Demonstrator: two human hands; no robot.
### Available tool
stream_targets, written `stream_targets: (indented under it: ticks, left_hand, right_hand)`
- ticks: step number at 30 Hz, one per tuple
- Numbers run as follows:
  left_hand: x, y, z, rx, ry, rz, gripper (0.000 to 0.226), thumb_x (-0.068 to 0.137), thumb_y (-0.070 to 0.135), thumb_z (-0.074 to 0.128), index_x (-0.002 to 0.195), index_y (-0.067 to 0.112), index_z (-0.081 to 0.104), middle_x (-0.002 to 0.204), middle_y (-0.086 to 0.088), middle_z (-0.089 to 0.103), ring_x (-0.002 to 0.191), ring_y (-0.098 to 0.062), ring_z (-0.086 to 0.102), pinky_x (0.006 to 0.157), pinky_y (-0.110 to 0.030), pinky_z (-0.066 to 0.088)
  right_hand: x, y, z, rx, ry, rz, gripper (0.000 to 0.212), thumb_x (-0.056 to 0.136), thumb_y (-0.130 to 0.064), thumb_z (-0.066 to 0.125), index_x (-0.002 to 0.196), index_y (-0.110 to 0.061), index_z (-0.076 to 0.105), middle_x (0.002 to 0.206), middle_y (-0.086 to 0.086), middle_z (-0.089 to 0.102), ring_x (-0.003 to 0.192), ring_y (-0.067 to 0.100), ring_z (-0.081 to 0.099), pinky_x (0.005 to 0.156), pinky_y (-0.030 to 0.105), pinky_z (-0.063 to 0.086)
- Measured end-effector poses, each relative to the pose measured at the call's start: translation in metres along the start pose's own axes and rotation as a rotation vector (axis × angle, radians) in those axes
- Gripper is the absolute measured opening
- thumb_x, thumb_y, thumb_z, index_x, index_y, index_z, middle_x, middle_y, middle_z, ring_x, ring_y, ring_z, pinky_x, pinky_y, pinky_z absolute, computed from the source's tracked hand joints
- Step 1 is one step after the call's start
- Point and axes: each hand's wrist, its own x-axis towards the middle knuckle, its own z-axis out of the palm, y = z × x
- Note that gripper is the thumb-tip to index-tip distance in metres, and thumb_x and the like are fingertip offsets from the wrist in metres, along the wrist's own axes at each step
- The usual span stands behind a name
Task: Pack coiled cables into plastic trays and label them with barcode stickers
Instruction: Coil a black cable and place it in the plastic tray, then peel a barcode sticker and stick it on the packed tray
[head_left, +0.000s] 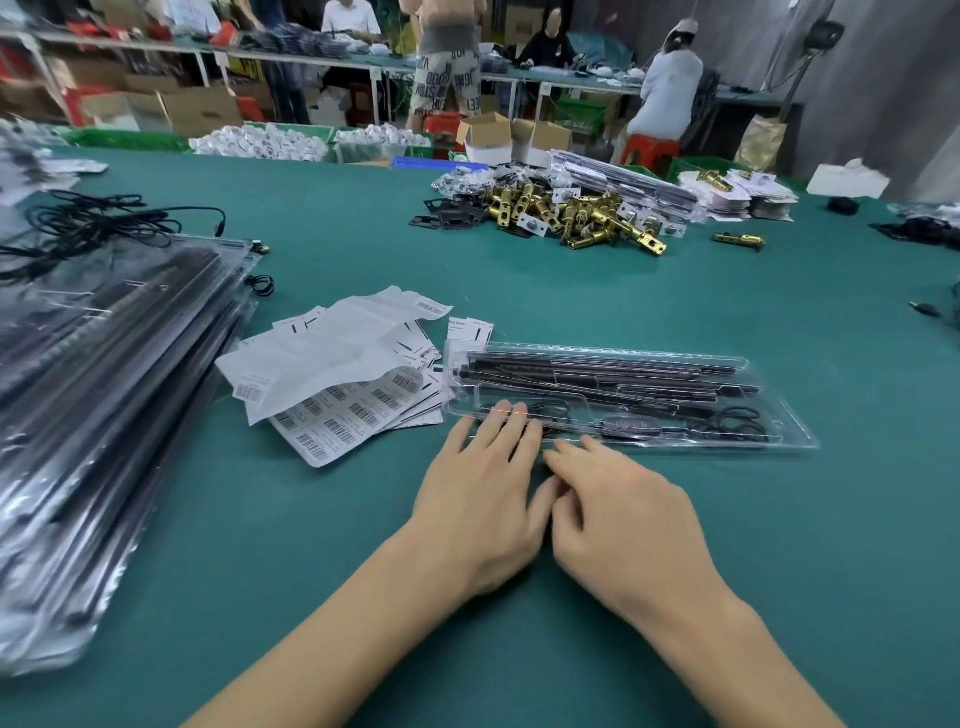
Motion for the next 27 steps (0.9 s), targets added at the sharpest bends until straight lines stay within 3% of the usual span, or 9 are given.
stream_targets:
  ticks: [2, 5, 11, 18, 24, 27]
  left_hand:
    - [0.001, -0.001, 0.000, -0.008, 0.004, 0.012, 0.066, 0.104, 0.049, 0.014, 0.159, 0.014, 0.010, 0.168, -0.004, 0.005, 0.154, -0.018, -0.001, 0.124, -0.037, 0.002]
    - [0.001, -0.004, 0.000, -0.033, 0.031, 0.031, 0.063, 0.105, 0.047, 0.019, 0.159, 0.014, 0.013, 0.167, -0.006, 0.010, 0.154, -0.019, 0.003, 0.124, -0.035, 0.003]
    - [0.004, -0.009, 0.001, -0.073, 0.098, 0.083, 0.057, 0.104, 0.044, 0.026, 0.155, 0.018, 0.025, 0.163, -0.002, 0.026, 0.151, -0.018, 0.016, 0.122, -0.034, 0.012]
    - [0.005, -0.014, 0.000, -0.161, 0.180, 0.081, 0.044, 0.102, 0.044, 0.037, 0.134, 0.019, 0.053, 0.136, 0.001, 0.058, 0.133, -0.020, 0.043, 0.113, -0.031, 0.028]
    - [0.001, -0.013, 0.000, -0.253, 0.255, 0.055, 0.029, 0.098, 0.034, 0.048, 0.113, 0.014, 0.062, 0.113, -0.005, 0.066, 0.110, -0.025, 0.056, 0.100, -0.032, 0.036]
    - [0.000, -0.011, -0.001, -0.252, 0.249, 0.046, 0.033, 0.096, 0.035, 0.042, 0.109, 0.013, 0.064, 0.108, -0.005, 0.067, 0.105, -0.025, 0.057, 0.095, -0.032, 0.037]
  right_hand:
    - [0.006, 0.006, -0.003, 0.092, 0.098, 0.047, 0.031, 0.085, -0.023, 0.056, 0.109, -0.030, 0.075, 0.108, -0.008, 0.074, 0.111, 0.018, 0.066, 0.081, 0.036, 0.056]
    - [0.023, 0.011, -0.007, 0.205, 0.169, 0.075, 0.018, 0.085, -0.020, 0.062, 0.094, -0.027, 0.076, 0.088, -0.008, 0.075, 0.082, 0.019, 0.066, 0.074, 0.036, 0.055]
    - [0.055, 0.007, 0.002, 0.270, 0.146, 0.101, 0.010, 0.083, -0.029, 0.063, 0.087, -0.029, 0.071, 0.063, -0.015, 0.062, 0.069, 0.015, 0.061, 0.067, 0.029, 0.051]
    - [0.123, -0.031, -0.002, 0.310, -0.017, -0.059, 0.010, 0.085, -0.029, 0.063, 0.085, -0.027, 0.073, 0.079, -0.012, 0.070, 0.081, 0.013, 0.064, 0.074, 0.030, 0.054]
    - [0.157, -0.073, 0.009, 0.158, -0.276, -0.216, 0.012, 0.085, -0.032, 0.063, 0.092, -0.034, 0.073, 0.098, -0.015, 0.070, 0.095, 0.012, 0.062, 0.069, 0.026, 0.045]
    - [0.162, -0.078, 0.016, 0.139, -0.262, -0.205, 0.018, 0.083, -0.045, 0.066, 0.096, -0.033, 0.066, 0.100, -0.013, 0.068, 0.098, 0.013, 0.061, 0.075, 0.029, 0.048]
